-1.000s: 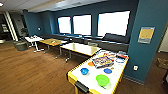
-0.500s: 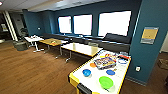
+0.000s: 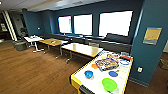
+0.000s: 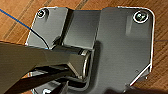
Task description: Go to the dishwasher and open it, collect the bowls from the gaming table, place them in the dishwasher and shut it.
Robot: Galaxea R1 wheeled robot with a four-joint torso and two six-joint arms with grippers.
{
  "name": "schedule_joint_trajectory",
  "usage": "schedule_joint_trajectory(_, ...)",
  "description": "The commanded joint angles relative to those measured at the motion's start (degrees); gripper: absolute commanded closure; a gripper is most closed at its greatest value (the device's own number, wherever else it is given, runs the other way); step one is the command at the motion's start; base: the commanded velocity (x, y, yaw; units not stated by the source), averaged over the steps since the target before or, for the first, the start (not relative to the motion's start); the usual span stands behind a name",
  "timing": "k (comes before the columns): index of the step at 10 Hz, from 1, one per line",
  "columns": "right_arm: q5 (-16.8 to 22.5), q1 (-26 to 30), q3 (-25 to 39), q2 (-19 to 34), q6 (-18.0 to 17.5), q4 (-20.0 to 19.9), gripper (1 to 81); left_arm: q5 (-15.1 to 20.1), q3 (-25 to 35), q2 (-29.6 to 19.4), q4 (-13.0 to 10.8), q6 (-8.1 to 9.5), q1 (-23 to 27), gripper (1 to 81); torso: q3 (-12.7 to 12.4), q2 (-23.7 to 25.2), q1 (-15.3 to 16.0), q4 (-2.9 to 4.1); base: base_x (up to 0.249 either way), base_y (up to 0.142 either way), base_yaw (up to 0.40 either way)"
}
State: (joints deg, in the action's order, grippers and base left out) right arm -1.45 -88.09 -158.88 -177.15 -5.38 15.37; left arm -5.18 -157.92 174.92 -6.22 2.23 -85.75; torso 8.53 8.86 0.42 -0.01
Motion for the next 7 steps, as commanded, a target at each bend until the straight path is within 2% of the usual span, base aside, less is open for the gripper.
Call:
schedule_joint_trajectory(1, 2.86, 2.87, 0.34, -0.33, 0.28, 0.1, 1.0, 2.54, -0.02, -0.18, 0.5, 0.05, 2.82, 1.0, 0.0, 0.0, 0.0, 0.0, 0.079, 0.075, 0.0)
schedule_joint_trajectory(7, 2.86, 2.87, 0.34, -0.33, 0.28, 0.1, 1.0, 2.54, -0.02, -0.18, 0.5, 0.05, 2.82, 1.0, 0.0, 0.02, -0.07, 0.0, 0.079, 0.075, 0.0)
